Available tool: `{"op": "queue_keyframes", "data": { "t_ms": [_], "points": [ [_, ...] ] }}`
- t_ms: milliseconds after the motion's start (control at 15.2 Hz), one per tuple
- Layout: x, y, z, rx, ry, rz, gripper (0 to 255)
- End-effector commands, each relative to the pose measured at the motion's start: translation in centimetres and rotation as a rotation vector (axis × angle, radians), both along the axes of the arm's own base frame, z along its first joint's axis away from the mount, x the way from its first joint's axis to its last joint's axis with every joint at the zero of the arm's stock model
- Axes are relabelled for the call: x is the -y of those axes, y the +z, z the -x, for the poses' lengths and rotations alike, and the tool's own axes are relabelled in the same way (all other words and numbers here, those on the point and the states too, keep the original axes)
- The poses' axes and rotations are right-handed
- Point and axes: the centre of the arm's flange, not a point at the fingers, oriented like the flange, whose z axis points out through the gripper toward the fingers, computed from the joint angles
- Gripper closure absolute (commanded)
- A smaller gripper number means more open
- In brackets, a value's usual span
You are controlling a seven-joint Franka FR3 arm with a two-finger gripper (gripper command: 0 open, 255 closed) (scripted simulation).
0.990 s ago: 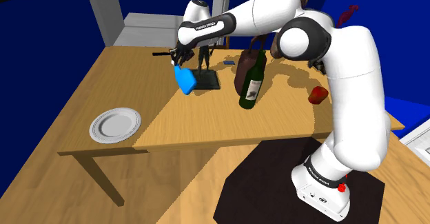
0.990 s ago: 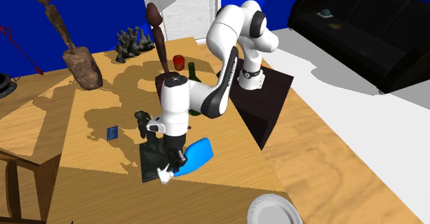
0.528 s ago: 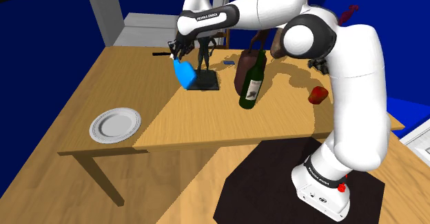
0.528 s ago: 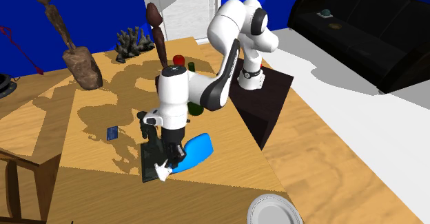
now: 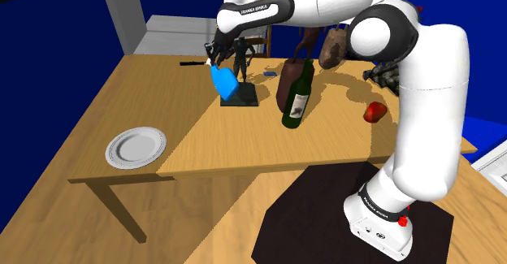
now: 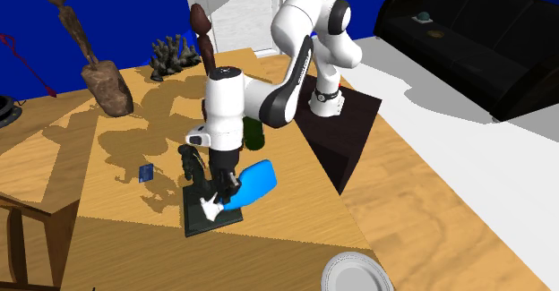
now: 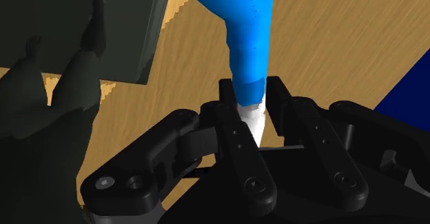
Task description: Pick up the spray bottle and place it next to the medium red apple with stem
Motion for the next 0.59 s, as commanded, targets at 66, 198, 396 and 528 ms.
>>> {"op": "queue_keyframes", "data": {
  "t_ms": [66,198,396,528],
  "points": [
    [2.1,0.0,3.2,0.0,0.0,0.0,255],
    [3.6,0.0,5.3,0.0,0.0,0.0,255],
    [4.5,0.1,6.2,0.0,-0.001,0.0,255],
    [4.3,-1.0,5.3,-0.045,-0.023,-0.005,0]
  ]
}}
